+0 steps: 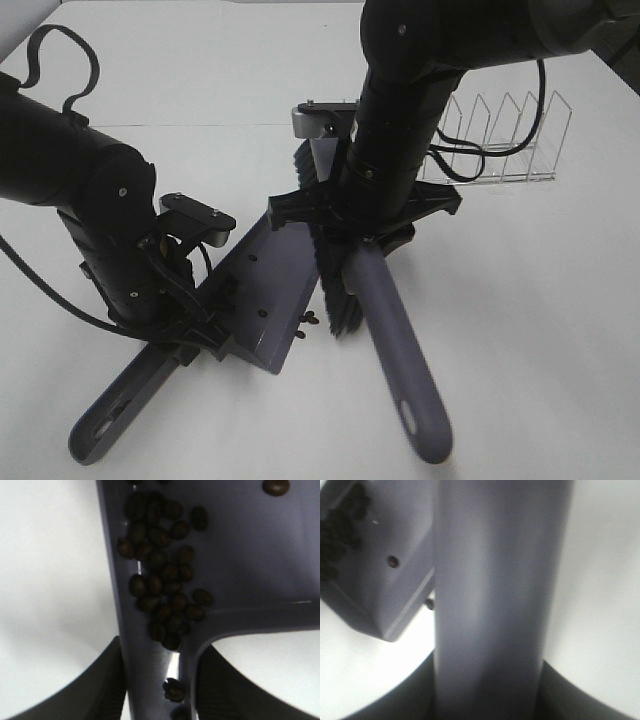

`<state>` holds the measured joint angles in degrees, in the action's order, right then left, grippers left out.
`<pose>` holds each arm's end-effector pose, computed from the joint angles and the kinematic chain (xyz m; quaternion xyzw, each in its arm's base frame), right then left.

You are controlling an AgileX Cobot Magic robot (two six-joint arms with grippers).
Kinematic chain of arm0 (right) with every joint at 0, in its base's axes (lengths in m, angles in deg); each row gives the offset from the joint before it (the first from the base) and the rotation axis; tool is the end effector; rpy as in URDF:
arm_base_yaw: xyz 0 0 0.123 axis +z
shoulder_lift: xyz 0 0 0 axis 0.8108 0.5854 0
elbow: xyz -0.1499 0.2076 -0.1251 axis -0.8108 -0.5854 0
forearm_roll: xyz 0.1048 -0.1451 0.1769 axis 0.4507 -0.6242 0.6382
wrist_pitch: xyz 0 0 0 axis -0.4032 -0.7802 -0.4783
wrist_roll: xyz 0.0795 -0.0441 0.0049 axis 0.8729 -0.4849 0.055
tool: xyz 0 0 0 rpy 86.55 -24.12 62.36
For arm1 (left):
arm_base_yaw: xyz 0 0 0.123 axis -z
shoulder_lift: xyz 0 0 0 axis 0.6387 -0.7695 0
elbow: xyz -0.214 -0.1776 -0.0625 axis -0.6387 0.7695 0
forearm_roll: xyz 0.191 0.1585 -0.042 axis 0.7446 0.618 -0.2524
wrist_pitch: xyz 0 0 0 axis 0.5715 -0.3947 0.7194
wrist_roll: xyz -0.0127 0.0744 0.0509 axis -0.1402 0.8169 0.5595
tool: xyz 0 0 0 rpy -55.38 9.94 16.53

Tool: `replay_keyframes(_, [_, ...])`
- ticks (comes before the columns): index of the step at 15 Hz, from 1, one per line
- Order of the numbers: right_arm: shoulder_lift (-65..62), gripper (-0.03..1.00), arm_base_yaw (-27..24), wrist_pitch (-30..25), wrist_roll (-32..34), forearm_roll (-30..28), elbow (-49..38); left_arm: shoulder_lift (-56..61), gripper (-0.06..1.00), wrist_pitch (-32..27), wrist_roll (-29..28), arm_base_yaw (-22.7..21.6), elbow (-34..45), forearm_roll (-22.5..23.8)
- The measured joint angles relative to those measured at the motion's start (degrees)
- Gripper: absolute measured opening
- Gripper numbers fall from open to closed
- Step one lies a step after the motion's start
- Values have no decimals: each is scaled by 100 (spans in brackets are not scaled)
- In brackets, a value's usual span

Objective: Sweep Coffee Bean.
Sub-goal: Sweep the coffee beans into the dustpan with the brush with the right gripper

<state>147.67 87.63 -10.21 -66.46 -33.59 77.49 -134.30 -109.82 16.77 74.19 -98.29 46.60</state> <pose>0.3191 0.2182 0.1669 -0.1018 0.9927 0.0554 0.0333 0.2735 -0.1895 0.0950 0.2786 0.9596 -0.0192 0.0353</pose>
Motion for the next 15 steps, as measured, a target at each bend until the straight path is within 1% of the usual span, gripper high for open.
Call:
replay_keyframes(3, [-6,29,0,-745,304,-1427,0,0,33,-6,0,0,0,-6])
replay_keyframes(4, [6,29,0,-911,367,-2023,0,0,33,-11,0,0,0,-29])
replay_keyframes(5, [34,29,0,-911,390,-2131,0,0,33,-11,0,0,0,-52])
replay_keyframes(7, [286,29,0,-900,401,-2172,0,0,33,-11,0,0,0,-57])
replay_keyframes(8, [476,29,0,-888,401,-2137,0,0,33,-11,0,0,0,-57])
replay_keyframes(9, [602,29,6,-877,401,-1948,0,0,33,-11,0,0,0,-63])
replay_keyframes(11, [728,29,97,-596,378,-1530,0,0,33,-11,0,0,0,-63])
replay_keyframes(12, [785,29,166,-407,304,-1243,0,0,33,-11,0,0,0,-63])
replay_keyframes(13, [825,29,241,-155,218,-825,0,0,33,-11,0,0,0,-63])
replay_keyframes(14, [837,29,286,-17,138,-573,0,0,33,-11,0,0,0,-63])
replay_keyframes(15, [842,29,355,258,-34,-57,0,0,33,-11,0,0,0,-63])
